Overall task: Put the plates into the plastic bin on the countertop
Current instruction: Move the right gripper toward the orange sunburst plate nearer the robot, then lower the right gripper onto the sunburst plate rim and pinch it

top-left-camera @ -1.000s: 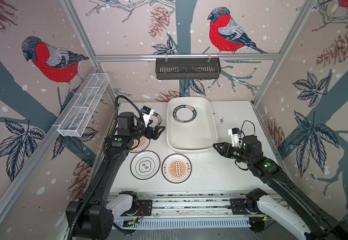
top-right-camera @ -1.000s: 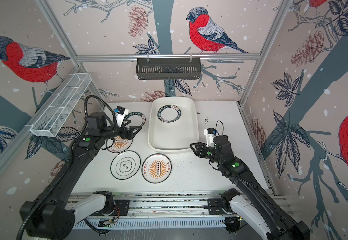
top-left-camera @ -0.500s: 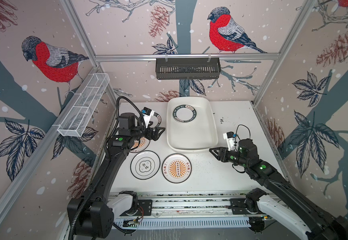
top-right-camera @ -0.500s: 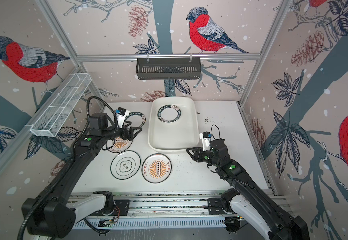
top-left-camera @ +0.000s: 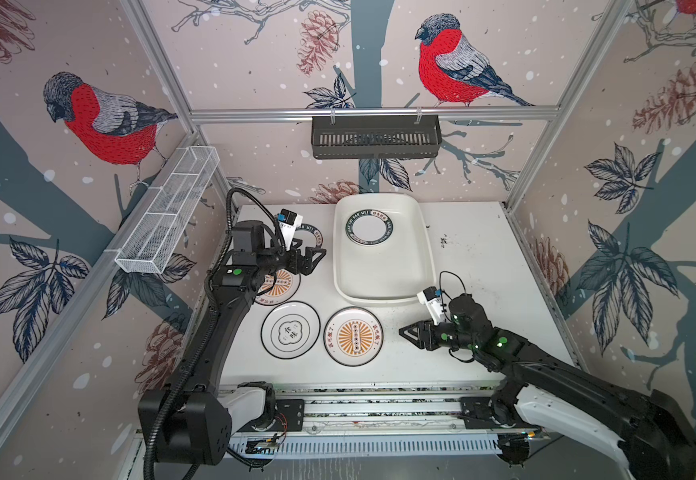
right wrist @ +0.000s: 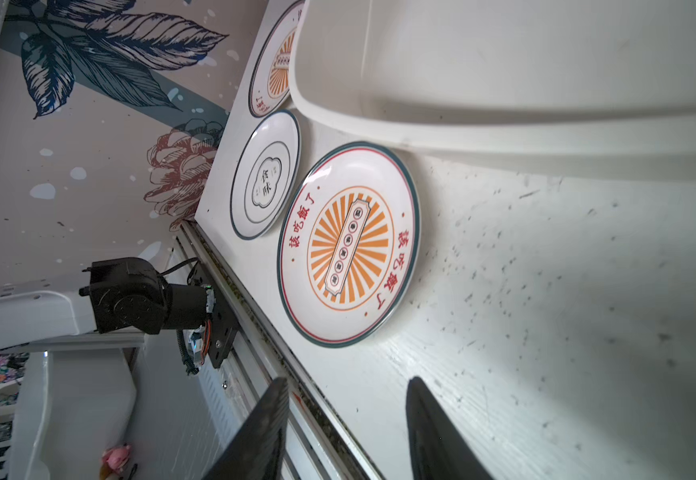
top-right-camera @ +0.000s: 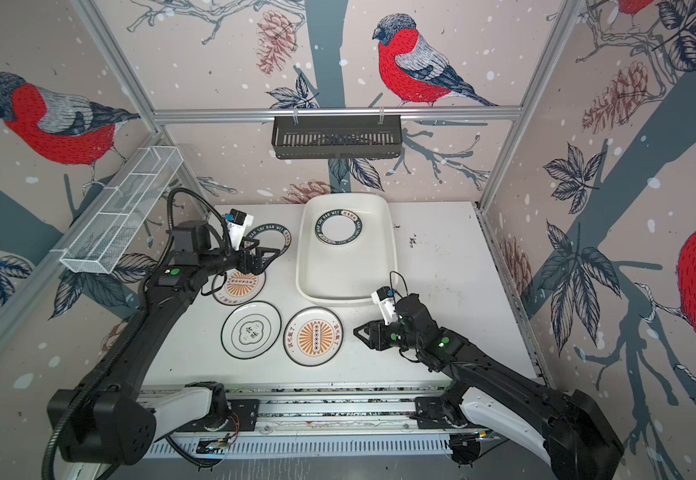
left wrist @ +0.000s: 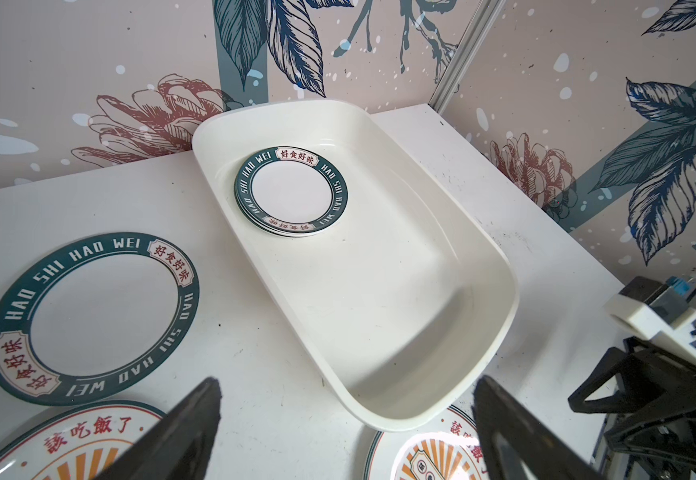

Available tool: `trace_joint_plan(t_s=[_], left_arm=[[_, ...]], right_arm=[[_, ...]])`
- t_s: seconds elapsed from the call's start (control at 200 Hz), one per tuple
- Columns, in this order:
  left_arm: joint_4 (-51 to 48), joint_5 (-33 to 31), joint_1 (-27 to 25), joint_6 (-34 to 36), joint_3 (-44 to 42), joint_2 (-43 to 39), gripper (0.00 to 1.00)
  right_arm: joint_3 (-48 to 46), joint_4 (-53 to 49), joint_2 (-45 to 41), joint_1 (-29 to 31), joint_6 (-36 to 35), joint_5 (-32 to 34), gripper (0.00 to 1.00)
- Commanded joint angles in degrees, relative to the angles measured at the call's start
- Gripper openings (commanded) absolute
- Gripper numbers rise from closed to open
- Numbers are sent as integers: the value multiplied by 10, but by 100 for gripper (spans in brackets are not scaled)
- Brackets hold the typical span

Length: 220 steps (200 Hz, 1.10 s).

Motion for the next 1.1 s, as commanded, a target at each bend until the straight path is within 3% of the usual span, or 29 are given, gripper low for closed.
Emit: trace_joint_plan(t_s=[0.0, 0.19, 0.39, 1.096], left_arm=[[10, 23, 2, -8, -7, -6, 94], [21, 26, 3, -15, -12, -12, 94], [30, 32, 2, -17, -24, -21, 95], [44, 52, 2, -34, -24, -26, 95]], right_arm=[[-20, 48, -6, 34, 59, 60, 48], [-67, 86, 1, 78, 137, 133, 48], [-87, 153, 31, 125, 188, 160, 48], [-75, 330, 225, 147, 265, 172, 44]])
